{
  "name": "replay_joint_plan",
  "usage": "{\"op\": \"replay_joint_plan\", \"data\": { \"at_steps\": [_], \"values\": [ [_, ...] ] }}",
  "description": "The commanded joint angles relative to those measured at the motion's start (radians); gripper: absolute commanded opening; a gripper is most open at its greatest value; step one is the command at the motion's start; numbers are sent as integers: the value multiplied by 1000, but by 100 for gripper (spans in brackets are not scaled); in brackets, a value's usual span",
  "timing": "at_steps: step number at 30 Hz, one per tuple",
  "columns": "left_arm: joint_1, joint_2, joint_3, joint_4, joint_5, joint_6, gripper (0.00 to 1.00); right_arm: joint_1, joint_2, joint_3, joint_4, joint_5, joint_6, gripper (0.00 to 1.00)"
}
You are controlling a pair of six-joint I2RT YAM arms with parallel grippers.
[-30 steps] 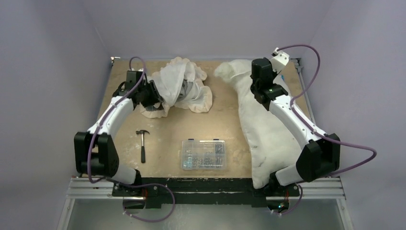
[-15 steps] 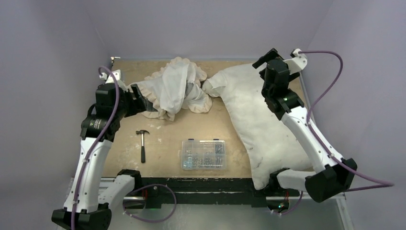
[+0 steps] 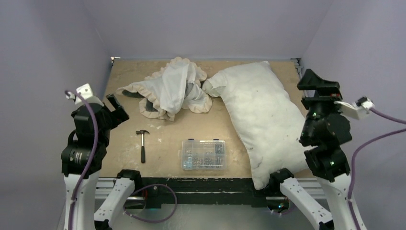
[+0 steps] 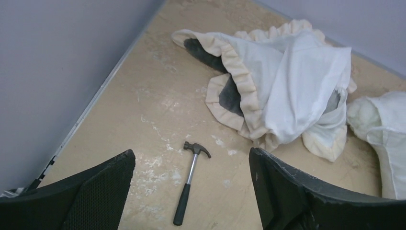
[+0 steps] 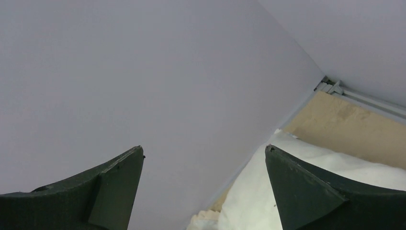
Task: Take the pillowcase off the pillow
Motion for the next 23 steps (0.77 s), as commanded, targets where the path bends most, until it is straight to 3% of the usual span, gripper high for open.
{"op": "replay_joint_plan", "data": {
  "at_steps": [1, 12, 23],
  "values": [
    [-5, -148, -59, 36, -95, -77, 91, 1, -74, -39, 21, 22, -44, 99],
    [-5, -374, -215, 83, -198, -149, 96, 1, -155, -97, 57, 16, -64, 99],
    [-4, -391, -225, 75, -194, -180, 98, 2, -232, -189, 105, -24, -23, 99]
  ]
}}
